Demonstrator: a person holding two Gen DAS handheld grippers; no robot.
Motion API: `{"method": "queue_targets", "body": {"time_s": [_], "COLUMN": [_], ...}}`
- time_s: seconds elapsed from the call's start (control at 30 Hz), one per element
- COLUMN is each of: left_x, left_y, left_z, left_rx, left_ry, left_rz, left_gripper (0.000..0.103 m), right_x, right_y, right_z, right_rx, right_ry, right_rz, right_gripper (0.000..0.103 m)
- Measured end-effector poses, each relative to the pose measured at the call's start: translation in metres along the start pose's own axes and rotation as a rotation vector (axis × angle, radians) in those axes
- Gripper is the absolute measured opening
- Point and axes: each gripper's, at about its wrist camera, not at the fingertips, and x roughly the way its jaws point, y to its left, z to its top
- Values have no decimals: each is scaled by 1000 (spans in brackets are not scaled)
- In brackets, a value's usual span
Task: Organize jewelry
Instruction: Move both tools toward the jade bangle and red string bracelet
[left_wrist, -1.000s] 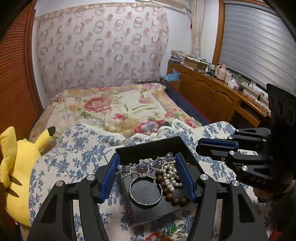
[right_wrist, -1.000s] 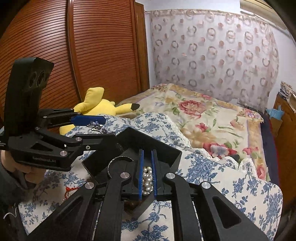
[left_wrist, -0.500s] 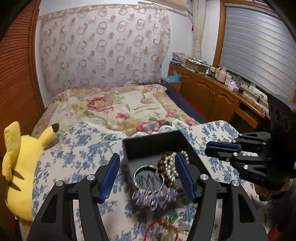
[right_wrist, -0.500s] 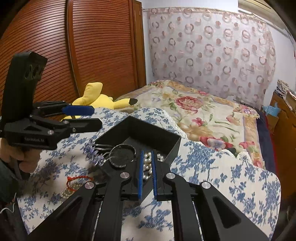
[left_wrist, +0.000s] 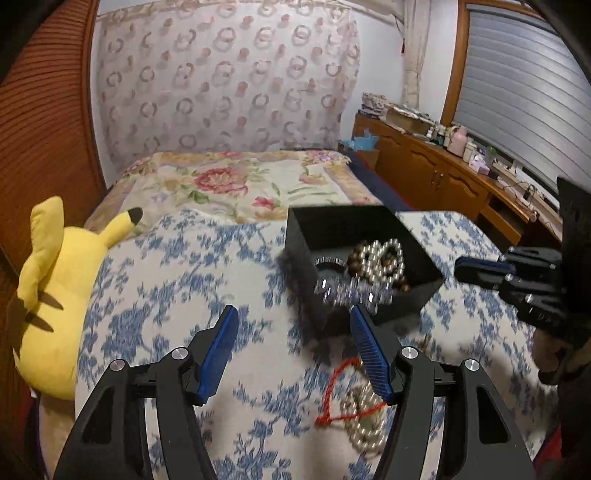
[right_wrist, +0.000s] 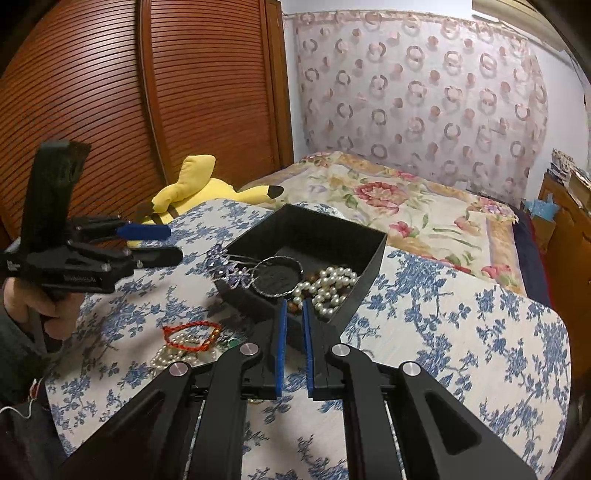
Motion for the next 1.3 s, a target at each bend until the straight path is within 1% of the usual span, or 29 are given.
{"method": "queue_targets", "body": {"time_s": [0.07, 0.2, 0.3, 0.37, 0.47, 0.7, 0.83, 0.9, 1.0, 1.07, 1.1, 1.17, 1.2, 1.3], "left_x": [2, 7, 10, 10, 10, 8, 12, 14, 21, 23, 22, 17, 15, 5], "left_y": [1, -1, -6, -10, -19, -38, -48, -52, -56, -55, -55, -52, -51, -46], "left_z": [-11, -29, -44, -51, -56, -53, -52, -52, -51, -52, -52, -52, -51, -51], "left_rx": [-2, 1, 6, 9, 24, 58, 93, 109, 127, 128, 126, 111, 106, 95], "left_ry": [20, 59, 95, 105, 107, 92, 96, 100, 113, 124, 122, 111, 105, 84], "left_rz": [0, -15, -47, -71, -100, -142, -134, -125, -100, -102, -99, -116, -120, -116], "left_gripper": [63, 63, 63, 63, 58, 58, 58, 52, 38, 18, 15, 5, 2, 2], "right_x": [0, 4, 9, 11, 14, 11, 8, 7, 5, 4, 3, 1, 0, -1], "right_y": [3, 13, 20, 23, 23, 21, 19, 20, 22, 24, 26, 29, 31, 39], "right_z": [-4, -14, -22, -27, -35, -45, -49, -51, -54, -56, -57, -58, -59, -60], "right_rx": [4, 5, 4, 4, 18, 30, 34, 37, 36, 32, 31, 28, 25, 19], "right_ry": [6, 28, 48, 57, 71, 84, 84, 85, 87, 88, 88, 86, 85, 85], "right_rz": [9, 28, 40, 44, 45, 37, 34, 35, 35, 34, 35, 36, 37, 46], "right_gripper": [10, 10, 10, 10, 10, 10, 10, 10, 10, 10, 10, 10, 10, 10]}}
